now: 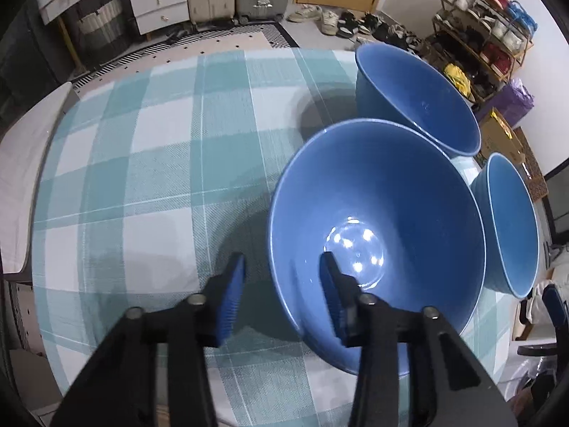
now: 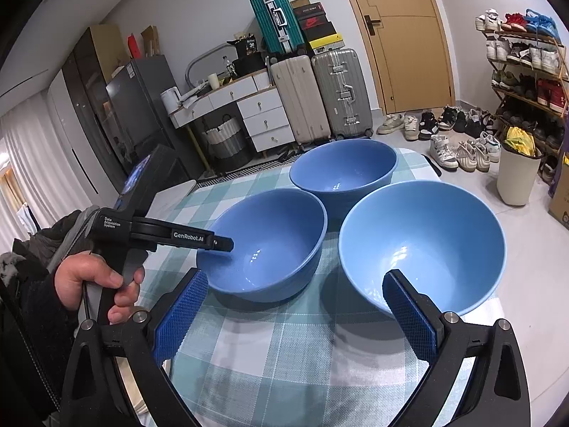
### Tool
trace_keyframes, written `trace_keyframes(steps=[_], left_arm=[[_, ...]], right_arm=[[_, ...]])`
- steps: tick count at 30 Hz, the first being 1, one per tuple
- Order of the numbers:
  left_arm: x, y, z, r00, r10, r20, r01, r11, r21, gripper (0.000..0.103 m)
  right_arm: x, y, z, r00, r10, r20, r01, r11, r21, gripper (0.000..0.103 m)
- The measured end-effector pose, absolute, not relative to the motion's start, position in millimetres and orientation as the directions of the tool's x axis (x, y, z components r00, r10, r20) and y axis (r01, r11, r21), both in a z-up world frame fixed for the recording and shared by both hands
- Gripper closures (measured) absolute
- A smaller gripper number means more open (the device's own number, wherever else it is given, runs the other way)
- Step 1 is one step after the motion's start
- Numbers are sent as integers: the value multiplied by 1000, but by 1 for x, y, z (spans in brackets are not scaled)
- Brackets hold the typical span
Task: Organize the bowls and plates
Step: 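Move the left tool to the large blue bowl and grasp its rim, then grasp the blue bowl rim with the right tool while the left tool holds it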
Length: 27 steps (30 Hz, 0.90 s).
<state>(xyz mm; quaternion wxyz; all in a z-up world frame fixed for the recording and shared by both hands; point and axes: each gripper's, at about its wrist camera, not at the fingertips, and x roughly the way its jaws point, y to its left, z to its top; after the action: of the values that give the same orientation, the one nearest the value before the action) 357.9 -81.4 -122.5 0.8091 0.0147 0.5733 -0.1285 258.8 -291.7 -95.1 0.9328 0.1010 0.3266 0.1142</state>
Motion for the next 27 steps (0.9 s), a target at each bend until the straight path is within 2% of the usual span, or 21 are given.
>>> trace_keyframes(steps=[6,17,20,22,26,27], left_arm=[[356,-82,-124,296,-189,-936,250,961,-115,93],[345,-72,-123,283,-181,-942,277,956,-100,93],[339,-70,-123,283,-182,-942,284,954,-99,93],[335,-67,-121,285,-182,-941,291,952,-96,93],[324,-61,-120,283,-179,-942,311,947,-86,93],[322,-60,-119,283,-173,-943,316,945,-79,93]], right_arm=[[264,-282,-94,751,280,-598,-160,956,246,2],[278,-273,-87,728,285,-624,-175,957,232,3],[286,-268,-89,696,318,-644,-188,946,264,10],[291,-263,-93,667,346,-660,-203,937,286,23],[302,-258,-104,626,362,-691,-176,929,327,28],[305,-258,-108,615,365,-699,-166,927,337,34]])
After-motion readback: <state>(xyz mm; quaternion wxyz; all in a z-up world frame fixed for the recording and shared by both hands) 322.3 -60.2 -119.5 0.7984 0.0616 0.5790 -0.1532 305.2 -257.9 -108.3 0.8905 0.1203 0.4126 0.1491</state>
